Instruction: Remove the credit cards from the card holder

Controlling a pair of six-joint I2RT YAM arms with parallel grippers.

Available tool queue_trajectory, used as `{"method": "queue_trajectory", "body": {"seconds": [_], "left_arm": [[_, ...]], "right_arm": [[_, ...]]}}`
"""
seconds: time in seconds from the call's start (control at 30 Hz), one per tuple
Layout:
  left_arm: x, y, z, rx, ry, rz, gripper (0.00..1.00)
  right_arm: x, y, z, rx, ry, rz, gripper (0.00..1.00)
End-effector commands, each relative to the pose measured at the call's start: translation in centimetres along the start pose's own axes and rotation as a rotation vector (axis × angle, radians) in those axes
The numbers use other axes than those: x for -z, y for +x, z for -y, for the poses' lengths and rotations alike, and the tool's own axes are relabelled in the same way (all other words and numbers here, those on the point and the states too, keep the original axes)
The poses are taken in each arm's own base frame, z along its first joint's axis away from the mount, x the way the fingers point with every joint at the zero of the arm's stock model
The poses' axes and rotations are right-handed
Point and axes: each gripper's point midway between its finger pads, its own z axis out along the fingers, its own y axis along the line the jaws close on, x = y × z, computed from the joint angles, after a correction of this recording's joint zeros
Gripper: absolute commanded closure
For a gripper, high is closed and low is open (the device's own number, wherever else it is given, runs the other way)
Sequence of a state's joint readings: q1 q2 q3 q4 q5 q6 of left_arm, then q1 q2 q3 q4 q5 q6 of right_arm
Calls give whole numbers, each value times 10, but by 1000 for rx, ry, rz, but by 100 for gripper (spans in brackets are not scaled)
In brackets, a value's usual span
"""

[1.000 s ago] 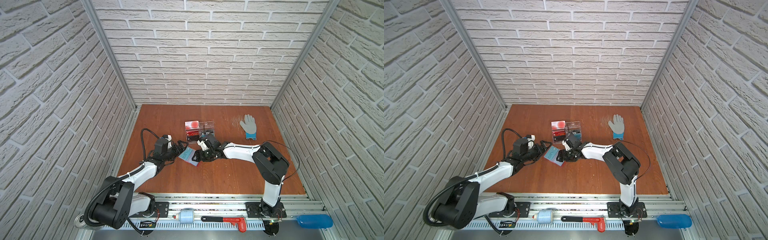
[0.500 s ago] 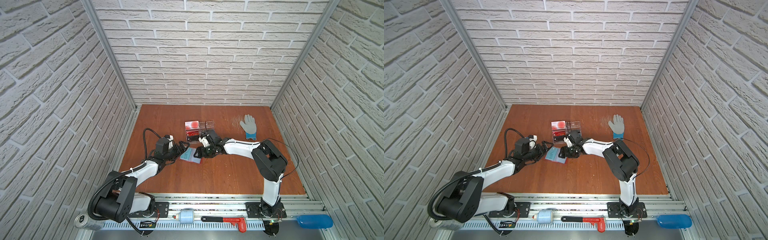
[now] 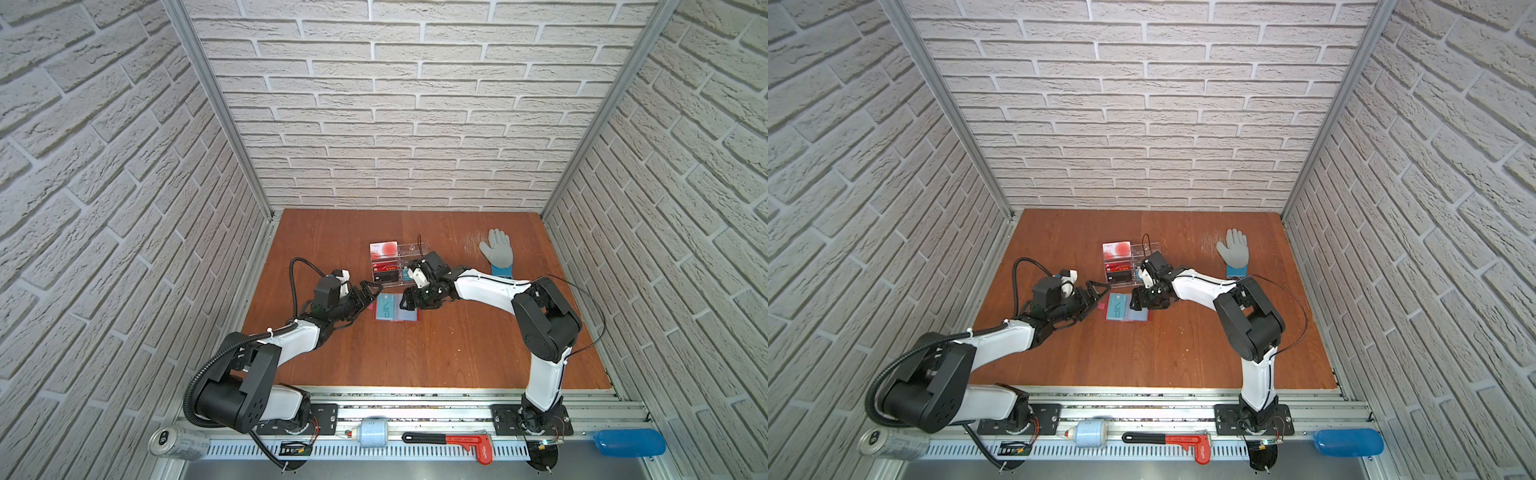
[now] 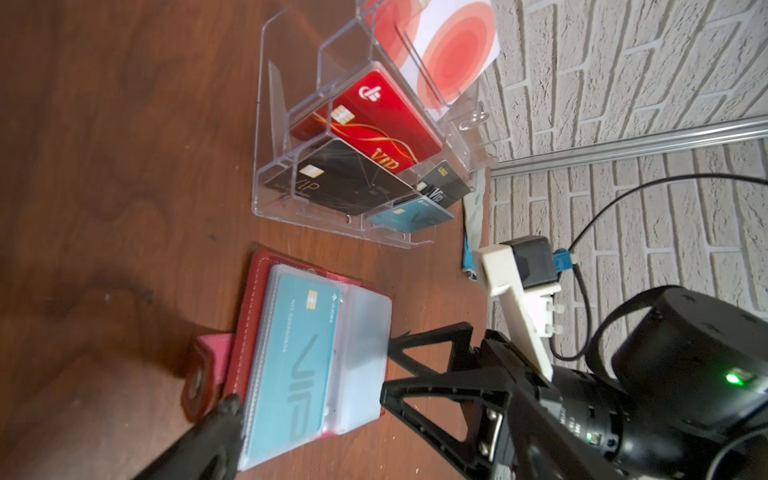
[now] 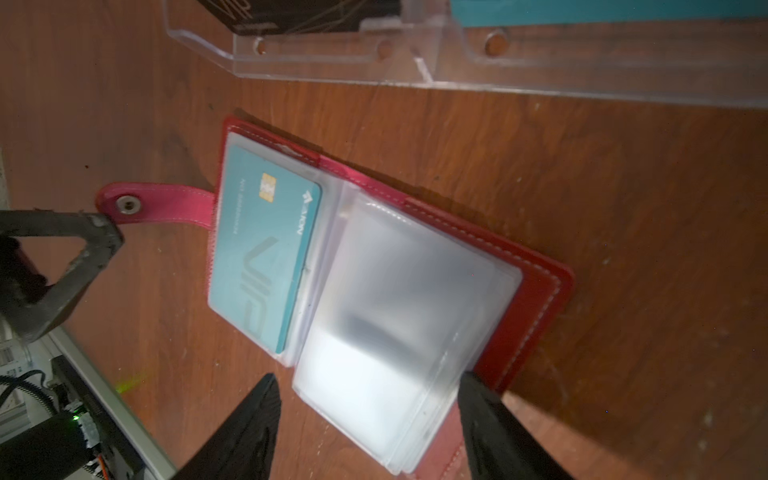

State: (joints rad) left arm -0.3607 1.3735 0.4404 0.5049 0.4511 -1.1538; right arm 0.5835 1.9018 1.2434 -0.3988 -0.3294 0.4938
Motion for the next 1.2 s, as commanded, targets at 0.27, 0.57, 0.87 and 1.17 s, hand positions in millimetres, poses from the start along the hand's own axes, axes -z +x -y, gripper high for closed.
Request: {"method": "queue_trajectory", "body": {"seconds": [0.27, 0.57, 0.87, 1.17], "left_arm": [[-24, -8, -4, 19, 33, 55, 2], [-28, -2, -18, 34, 15, 51, 2], [-26, 3, -30, 77, 8, 64, 2], [-23, 14, -52, 147, 5, 78, 2]], "right_arm": [[7, -15, -31, -66, -163, 102, 30], [48, -22, -37, -42, -135, 196, 30], [54, -25, -57, -69, -213, 196, 29], [-1, -25, -59, -127, -278, 125, 29]]}}
